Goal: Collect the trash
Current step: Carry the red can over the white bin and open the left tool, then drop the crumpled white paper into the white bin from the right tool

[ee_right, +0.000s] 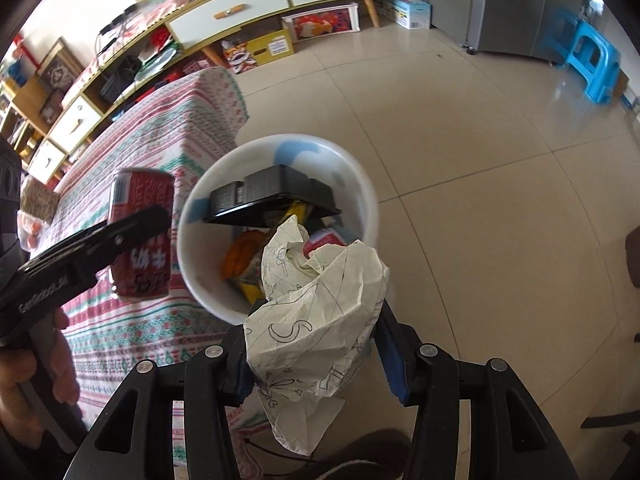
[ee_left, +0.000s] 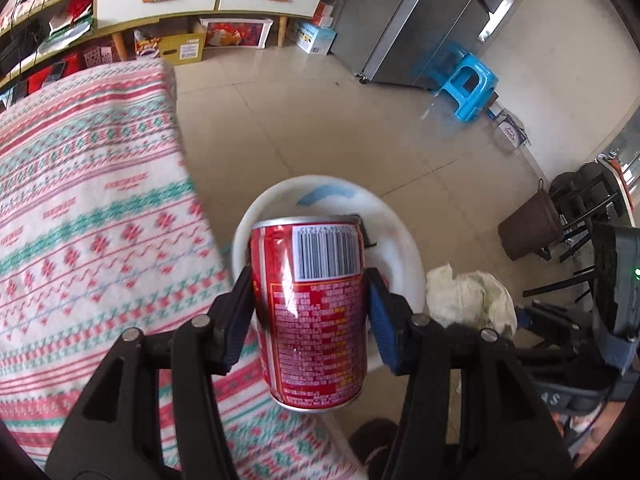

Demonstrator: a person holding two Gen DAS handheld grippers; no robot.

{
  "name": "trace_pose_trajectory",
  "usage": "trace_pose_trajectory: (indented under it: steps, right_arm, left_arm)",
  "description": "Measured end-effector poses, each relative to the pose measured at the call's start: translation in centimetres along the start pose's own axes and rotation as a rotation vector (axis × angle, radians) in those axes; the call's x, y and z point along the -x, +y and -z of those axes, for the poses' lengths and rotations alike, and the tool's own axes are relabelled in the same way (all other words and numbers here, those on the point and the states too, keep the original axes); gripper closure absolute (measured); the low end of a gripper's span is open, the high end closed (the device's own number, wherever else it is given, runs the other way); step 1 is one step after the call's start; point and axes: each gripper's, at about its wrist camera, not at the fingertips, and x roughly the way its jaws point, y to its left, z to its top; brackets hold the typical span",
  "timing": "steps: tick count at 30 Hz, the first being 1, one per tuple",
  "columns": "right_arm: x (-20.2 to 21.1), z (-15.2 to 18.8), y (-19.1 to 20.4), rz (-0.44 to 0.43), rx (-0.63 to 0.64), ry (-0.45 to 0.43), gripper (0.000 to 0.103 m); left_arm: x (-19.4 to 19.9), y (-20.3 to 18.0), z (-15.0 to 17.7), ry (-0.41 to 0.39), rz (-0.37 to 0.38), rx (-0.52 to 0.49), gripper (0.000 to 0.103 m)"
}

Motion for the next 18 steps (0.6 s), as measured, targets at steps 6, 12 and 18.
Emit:
trace_pose_trajectory:
  steps: [6,12,18]
  right_arm:
    - [0.6,-0.1,-0.9,-0.004,-0.018,-0.011,0.05]
    - [0.2,-0.4,-0.6,0.002,-0.021,-0.006,0.05]
    - [0.1,-0.8,0.0,0.007,-0.012,-0.005,0.05]
  left_arm:
    - [-1.2,-0.3,-0.2,-0.026,-0.019,-0.024,0.048]
    - [-0.4,0.8,-0.2,-0.051,-0.03,0.011,0.024]
    - [1.6,3.0,0.7,-0.028,-0.041,0.036,0.022]
